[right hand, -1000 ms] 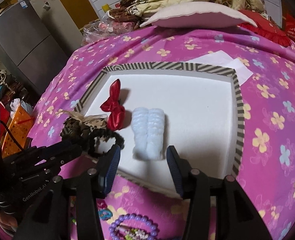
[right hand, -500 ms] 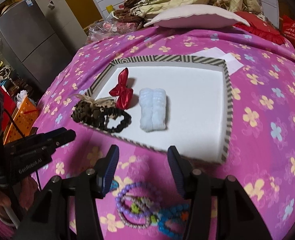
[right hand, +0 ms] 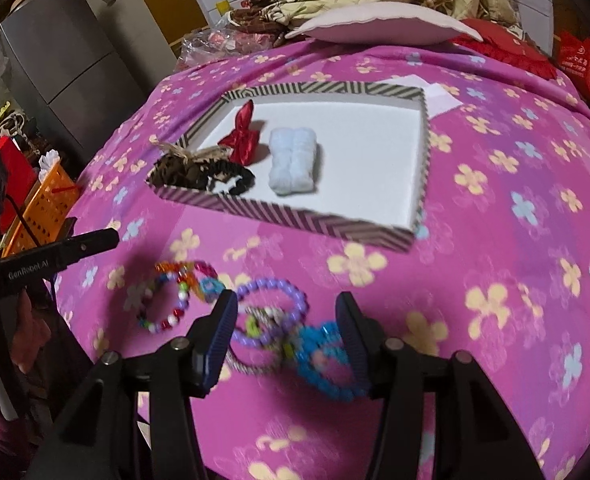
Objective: Organize jewelry
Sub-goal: 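Move the left tool to the rainbow beaded bracelet while the right tool approaches the purple bracelet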
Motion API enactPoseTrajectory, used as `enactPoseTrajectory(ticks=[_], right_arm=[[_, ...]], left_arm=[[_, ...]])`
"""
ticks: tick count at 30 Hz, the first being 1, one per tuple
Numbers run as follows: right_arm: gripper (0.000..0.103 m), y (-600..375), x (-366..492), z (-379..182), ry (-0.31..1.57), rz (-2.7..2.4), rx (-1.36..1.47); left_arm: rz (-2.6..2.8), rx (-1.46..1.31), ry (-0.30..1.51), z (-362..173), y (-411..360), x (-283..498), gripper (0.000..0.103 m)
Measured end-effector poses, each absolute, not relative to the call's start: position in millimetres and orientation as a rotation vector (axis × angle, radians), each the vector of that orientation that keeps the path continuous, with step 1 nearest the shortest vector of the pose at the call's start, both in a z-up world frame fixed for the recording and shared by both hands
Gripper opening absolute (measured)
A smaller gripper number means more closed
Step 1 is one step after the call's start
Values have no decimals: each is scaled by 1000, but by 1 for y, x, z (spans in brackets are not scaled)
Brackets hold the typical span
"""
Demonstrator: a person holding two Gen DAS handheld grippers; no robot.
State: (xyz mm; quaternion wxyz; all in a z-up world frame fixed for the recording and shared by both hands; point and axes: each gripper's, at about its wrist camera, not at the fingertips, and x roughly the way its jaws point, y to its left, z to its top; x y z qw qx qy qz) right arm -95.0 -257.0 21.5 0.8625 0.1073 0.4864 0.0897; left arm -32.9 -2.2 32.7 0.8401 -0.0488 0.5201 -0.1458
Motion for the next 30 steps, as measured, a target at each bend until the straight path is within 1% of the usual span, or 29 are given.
enactPoseTrajectory(ticks=[10,17,19,30], right_arm=[[53,-261,-125,8,1027,196,181],[36,-249,-102,8,1023,227,135],[35,-245,-93,6,1032,231,111],[34,-235,-62,-18,1096,231,60]], left_arm=[[-338,-123,1148,18,-2,-52,33],[-344,-139,1199,5,0,-55,33],[-341,-134,1210,1,1,-57,33],[-348,-115,1240,-11,-4,-56,34]])
